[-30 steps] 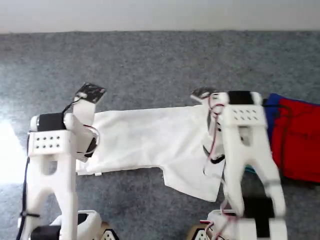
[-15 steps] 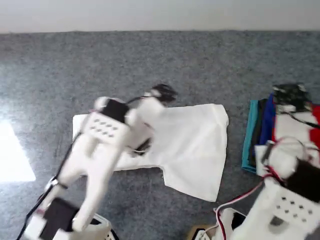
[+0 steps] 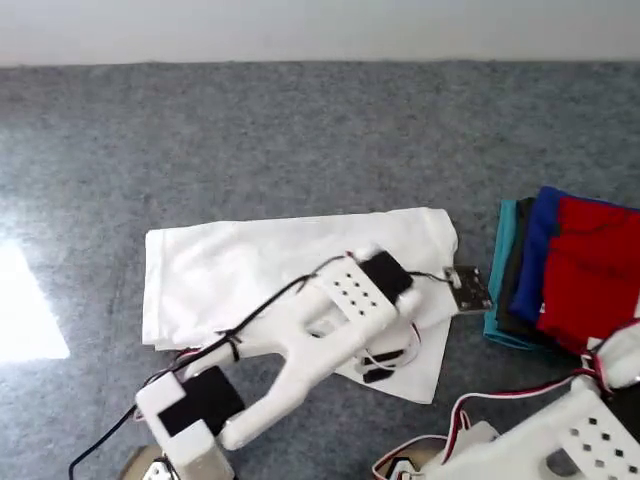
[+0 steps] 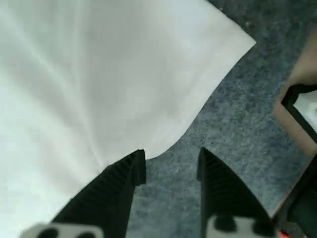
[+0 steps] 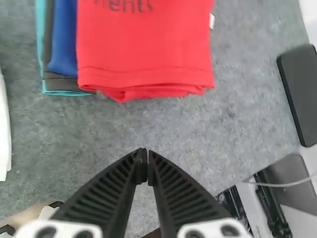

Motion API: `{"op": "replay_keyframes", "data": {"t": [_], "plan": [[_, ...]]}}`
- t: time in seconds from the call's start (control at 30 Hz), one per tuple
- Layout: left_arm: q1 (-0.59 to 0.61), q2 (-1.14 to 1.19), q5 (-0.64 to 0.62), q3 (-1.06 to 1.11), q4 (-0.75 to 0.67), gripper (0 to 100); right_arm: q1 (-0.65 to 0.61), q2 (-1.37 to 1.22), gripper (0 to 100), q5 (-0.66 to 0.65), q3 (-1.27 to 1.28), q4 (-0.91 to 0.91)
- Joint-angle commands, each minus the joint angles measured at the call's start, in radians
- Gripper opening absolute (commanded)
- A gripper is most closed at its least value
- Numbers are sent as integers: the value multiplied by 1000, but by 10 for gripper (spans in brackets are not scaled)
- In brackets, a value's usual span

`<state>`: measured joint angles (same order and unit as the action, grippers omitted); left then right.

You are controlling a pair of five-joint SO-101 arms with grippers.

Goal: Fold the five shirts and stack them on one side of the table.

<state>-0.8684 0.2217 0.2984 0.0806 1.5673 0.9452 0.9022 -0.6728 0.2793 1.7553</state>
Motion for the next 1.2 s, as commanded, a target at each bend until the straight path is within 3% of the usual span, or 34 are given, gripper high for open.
{"op": "replay_keyframes", "data": {"t": [0.0, 0.53, 0.8, 1.17], "plan": [[-15, 20, -8, -35, -32, 204, 38, 10, 11, -8, -5, 38], [-32, 253, -6, -56, -180, 200, 59, 12, 12, -8, -5, 39], [-41, 344, -21, -199, -109, 18, 59, 12, 12, -8, -5, 39], [23, 344, -21, -412, 15, 13, 59, 12, 12, -8, -5, 39]]}}
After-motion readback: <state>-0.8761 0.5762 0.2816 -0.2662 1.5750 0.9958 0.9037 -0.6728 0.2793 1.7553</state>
